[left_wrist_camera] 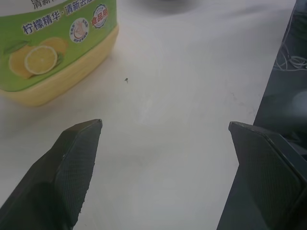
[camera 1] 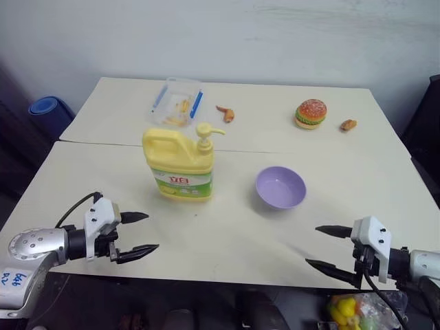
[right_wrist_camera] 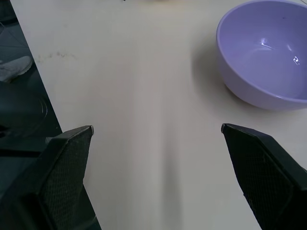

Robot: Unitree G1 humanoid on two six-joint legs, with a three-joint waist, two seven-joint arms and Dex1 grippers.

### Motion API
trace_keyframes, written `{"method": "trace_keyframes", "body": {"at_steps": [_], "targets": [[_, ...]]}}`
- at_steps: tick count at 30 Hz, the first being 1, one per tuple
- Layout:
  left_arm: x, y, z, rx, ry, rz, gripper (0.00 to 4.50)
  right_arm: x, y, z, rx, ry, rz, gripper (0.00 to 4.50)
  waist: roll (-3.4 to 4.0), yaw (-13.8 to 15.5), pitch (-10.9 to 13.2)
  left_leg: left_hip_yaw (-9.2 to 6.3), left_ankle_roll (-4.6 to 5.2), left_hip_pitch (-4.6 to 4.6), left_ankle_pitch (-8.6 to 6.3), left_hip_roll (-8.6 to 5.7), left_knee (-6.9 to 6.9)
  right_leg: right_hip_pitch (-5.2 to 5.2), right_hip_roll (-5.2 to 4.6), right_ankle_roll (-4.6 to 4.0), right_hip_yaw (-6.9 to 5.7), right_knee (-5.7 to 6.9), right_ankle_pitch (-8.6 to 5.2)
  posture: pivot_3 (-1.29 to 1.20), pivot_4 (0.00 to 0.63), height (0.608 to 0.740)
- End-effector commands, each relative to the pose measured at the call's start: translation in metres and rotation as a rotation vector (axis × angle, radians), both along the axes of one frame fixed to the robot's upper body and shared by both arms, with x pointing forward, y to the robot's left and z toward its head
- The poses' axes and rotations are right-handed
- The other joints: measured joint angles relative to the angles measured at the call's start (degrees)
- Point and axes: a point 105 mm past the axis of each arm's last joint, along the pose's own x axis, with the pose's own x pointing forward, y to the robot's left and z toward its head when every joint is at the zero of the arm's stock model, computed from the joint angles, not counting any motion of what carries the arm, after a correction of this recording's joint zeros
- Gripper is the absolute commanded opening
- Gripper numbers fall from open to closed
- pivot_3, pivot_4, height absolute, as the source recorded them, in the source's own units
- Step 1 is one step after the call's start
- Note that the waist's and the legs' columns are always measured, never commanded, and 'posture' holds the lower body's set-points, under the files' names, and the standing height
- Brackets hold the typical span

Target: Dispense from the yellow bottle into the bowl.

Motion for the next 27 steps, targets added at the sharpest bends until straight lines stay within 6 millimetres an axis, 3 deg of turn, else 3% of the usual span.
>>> {"method": "trace_keyframes", "body": {"at_steps": [1, 11, 15, 21, 27], "targets": [[0.007, 0.001, 0.005, 0.001, -0.040, 0.028, 4.50, 0.004, 0.004, 0.008, -0.004, -0.040, 0.020, 4.49, 0.00, -0.02, 0.00, 0.00, 0.00, 0.00, 0.00, 0.00, 0.00, 0.00, 0.00, 0.00, 0.00, 0.00, 0.00, 0.00, 0.150, 0.740], [0.000, -0.003, 0.002, -0.054, 0.014, 0.028, 4.50, -0.001, 0.007, 0.005, 0.034, 0.001, 0.018, 4.49, 0.00, -0.01, 0.00, 0.00, 0.00, -0.03, 0.00, 0.00, 0.00, -0.01, 0.00, 0.00, -0.01, -0.02, 0.00, 0.00, 0.150, 0.740], [-0.001, -0.010, 0.010, -0.090, 0.020, 0.015, 4.50, 0.005, 0.010, 0.013, 0.048, -0.027, 0.004, 4.49, 0.00, -0.01, 0.00, -0.01, 0.00, 0.01, 0.00, 0.00, 0.02, 0.02, 0.00, 0.00, 0.00, 0.02, 0.00, 0.00, 0.150, 0.740], [-0.017, -0.038, 0.051, -0.167, 0.045, -0.192, 4.50, 0.019, 0.028, 0.039, 0.110, -0.066, 0.043, 4.49, 0.00, -0.04, 0.00, -0.07, -0.03, -0.03, 0.02, 0.01, 0.01, -0.01, 0.00, 0.00, -0.04, 0.03, 0.00, 0.00, 0.150, 0.740], [-0.014, -0.058, 0.092, -0.096, -0.025, -0.389, 4.50, 0.059, 0.040, 0.042, 0.005, -0.071, 0.024, 4.49, 0.07, -0.11, 0.04, -0.12, -0.05, -0.10, 0.03, -0.04, 0.11, -0.04, -0.01, -0.02, -0.08, 0.02, 0.01, 0.00, 0.150, 0.740]]}}
